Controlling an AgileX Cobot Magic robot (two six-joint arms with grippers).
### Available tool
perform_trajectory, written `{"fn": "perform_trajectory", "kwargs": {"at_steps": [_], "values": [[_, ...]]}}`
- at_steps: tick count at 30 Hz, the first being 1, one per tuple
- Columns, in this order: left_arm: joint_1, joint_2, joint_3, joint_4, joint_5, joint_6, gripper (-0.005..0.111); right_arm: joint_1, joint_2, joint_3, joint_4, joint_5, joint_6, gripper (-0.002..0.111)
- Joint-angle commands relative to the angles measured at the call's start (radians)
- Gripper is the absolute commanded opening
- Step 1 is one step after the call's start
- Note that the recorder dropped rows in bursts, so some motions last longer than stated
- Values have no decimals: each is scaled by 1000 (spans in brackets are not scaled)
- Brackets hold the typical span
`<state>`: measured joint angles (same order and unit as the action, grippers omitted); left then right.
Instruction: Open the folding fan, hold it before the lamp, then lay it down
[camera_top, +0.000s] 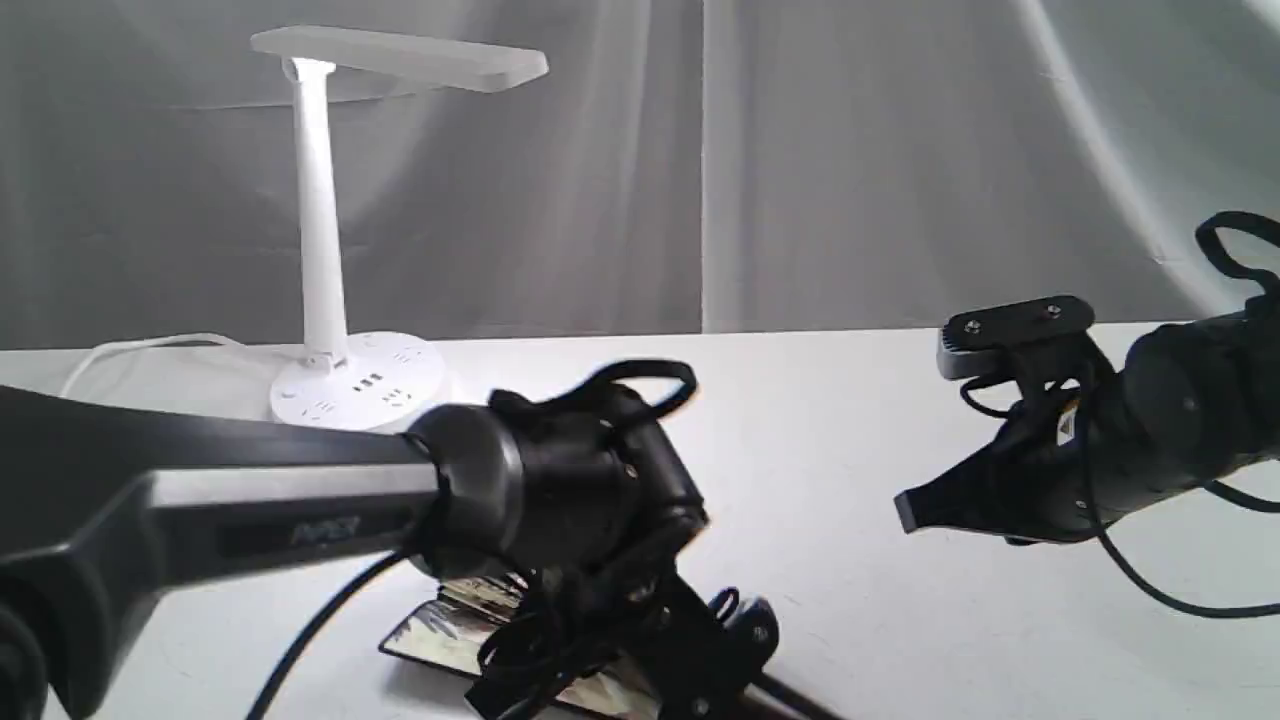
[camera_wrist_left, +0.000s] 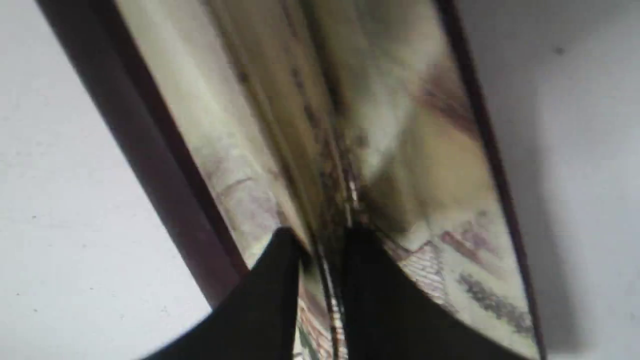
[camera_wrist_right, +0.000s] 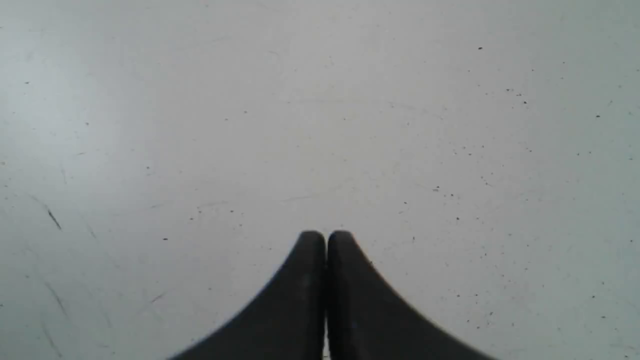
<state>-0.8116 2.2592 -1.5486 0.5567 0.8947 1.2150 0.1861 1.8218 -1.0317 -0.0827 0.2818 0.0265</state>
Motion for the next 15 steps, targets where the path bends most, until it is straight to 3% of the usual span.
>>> {"fn": "perform_trajectory", "kwargs": {"at_steps": [1, 6, 15], "values": [[-51, 21, 18, 157, 99, 24, 0, 5, -10, -6, 4, -17, -4, 0], [-105, 21, 20, 320, 61, 24, 0, 5, -10, -6, 4, -19, -4, 0], [-180, 21, 20, 436, -117, 27, 0, 5, -10, -6, 4, -23, -8, 0]]}}
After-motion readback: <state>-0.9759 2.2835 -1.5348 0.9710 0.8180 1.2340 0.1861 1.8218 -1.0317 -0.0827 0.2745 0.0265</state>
